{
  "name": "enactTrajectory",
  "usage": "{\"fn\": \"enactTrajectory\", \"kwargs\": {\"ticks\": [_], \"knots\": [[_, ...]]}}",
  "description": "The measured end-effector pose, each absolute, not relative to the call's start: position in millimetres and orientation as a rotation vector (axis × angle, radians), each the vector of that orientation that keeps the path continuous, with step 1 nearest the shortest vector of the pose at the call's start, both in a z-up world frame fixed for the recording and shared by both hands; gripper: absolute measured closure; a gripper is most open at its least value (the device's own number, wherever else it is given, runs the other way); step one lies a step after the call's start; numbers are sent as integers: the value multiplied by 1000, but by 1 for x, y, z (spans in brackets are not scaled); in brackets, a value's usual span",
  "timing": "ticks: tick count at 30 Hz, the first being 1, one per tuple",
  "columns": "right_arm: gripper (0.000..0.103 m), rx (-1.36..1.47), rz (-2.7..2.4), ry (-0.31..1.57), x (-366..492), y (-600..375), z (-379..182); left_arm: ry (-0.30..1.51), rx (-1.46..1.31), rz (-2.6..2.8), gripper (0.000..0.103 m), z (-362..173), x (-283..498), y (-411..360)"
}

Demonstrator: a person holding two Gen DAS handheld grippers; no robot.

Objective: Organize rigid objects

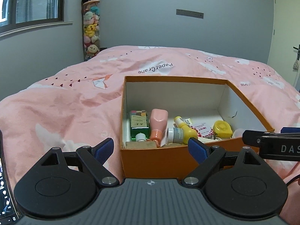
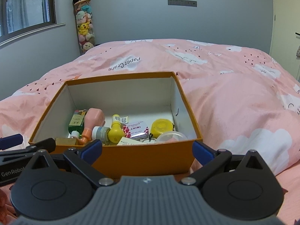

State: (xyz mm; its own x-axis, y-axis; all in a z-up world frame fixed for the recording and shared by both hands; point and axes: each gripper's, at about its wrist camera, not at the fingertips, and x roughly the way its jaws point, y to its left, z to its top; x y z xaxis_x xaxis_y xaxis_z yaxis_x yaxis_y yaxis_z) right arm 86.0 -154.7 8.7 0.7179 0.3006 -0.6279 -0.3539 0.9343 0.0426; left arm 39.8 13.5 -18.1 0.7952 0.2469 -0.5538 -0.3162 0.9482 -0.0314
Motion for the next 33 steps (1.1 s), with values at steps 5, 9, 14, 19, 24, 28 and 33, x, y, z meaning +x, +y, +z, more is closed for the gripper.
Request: {"fn": "enactTrajectory", "kwargs": {"ticks": [5,9,14,19,24,28,33], "knots": [[3,-77,364,691,88,-155,7,584,-122,296,0,-18,42,12],[3,-77,366,695,88,-153,6,586,-129,301,0,-17,41,13],[3,-82,369,696,88,-152,6,591,-127,301,0,-18,43,14],[3,-78,368,702,89,-152,5,590,-126,302,0,-18,43,14],[3,-75,369,707,90,-152,3,590,-127,302,0,-18,43,13],[3,-75,368,709,90,-151,3,590,-127,303,0,-18,43,13],[3,-73,370,715,91,-151,1,586,-131,296,0,-17,43,14]]}}
